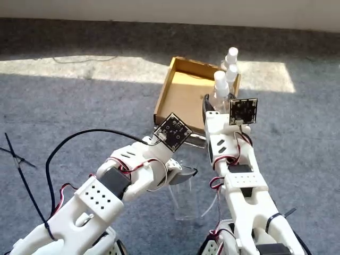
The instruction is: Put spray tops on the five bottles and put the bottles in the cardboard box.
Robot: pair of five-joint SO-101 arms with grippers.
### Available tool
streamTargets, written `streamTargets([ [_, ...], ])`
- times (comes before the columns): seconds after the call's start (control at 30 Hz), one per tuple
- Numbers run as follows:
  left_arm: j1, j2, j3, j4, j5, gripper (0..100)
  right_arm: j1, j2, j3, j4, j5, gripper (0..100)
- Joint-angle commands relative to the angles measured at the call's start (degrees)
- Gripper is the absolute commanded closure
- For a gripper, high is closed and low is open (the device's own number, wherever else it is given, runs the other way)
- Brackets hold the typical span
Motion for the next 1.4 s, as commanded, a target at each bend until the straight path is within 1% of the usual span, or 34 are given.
streamTargets([
  [0.0, 0.48, -0.75, -0.48, -1.14, -0.18, 68, 1.80, 0.75, -3.30, -1.98, 0.53, 99.4],
  [0.23, 0.48, -0.75, -0.48, -1.14, -0.18, 68, 2.07, 1.19, -3.47, -2.07, 0.53, 99.4],
  [0.37, 0.48, -0.75, -0.48, -1.14, -0.18, 68, 2.24, 1.54, -4.35, -3.82, 0.53, 99.4],
  [0.87, 0.48, -0.75, -0.48, -1.14, -0.18, 68, 2.24, 1.71, -7.25, -3.56, 0.53, 99.4],
  [1.1, 0.48, -0.75, -0.40, -1.05, -0.18, 68, 2.33, 9.27, -11.30, -4.00, 0.53, 99.4],
  [1.37, 0.48, -0.75, -0.40, -1.05, -0.18, 68, 2.07, 6.11, -11.03, -4.00, 0.53, 99.4],
])
